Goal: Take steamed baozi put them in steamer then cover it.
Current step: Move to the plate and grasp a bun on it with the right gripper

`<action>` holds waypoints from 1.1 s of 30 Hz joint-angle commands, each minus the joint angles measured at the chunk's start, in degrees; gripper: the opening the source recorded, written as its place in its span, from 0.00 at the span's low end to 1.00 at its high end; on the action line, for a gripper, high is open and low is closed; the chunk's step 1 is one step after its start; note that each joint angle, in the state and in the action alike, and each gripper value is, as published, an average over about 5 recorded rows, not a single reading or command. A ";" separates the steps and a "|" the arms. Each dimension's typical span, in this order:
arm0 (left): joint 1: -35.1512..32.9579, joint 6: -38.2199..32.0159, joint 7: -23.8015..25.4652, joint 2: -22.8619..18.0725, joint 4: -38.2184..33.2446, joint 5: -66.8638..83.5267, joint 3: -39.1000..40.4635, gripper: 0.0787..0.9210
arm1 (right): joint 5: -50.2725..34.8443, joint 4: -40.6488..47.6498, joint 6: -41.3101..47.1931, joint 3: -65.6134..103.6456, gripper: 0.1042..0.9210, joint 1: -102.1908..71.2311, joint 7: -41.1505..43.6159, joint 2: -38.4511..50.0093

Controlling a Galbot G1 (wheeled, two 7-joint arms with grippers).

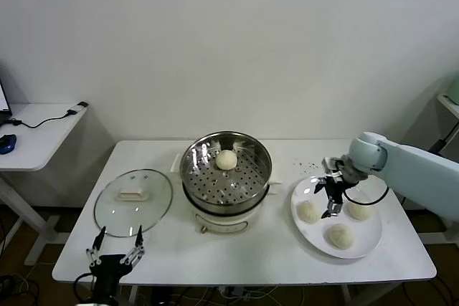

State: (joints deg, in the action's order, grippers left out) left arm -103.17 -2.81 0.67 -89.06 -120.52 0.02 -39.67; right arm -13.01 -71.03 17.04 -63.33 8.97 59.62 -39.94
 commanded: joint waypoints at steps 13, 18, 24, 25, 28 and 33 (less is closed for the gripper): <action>-0.08 -0.44 0.16 -0.15 0.77 -0.50 -0.03 0.88 | 3.97 9.30 -0.96 4.55 0.88 -6.46 -0.27 -7.59; 0.02 -0.38 0.15 -0.16 0.75 -0.55 0.02 0.88 | 3.75 9.26 -1.00 4.55 0.84 -6.33 0.38 -7.60; -0.07 -0.41 0.13 -0.13 0.76 -0.55 -0.02 0.88 | 2.33 8.43 -1.00 4.69 0.75 -5.65 0.54 -6.61; -0.09 -0.41 0.13 -0.13 0.74 -0.54 -0.01 0.88 | 1.93 8.05 -0.98 4.64 0.74 -5.25 0.54 -6.20; -0.15 -0.42 0.12 -0.12 0.69 -0.53 0.02 0.88 | 0.05 6.72 -0.95 3.92 0.73 -2.73 0.60 -4.56; -0.39 -0.44 0.10 -0.04 0.48 -0.52 0.20 0.88 | -7.24 5.27 -1.16 -2.37 0.72 9.63 1.16 -1.57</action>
State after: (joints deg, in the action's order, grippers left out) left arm -103.37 -3.22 0.78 -89.19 -119.84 -0.51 -39.61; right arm -13.35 -64.44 16.07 -60.63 7.31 60.34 -44.30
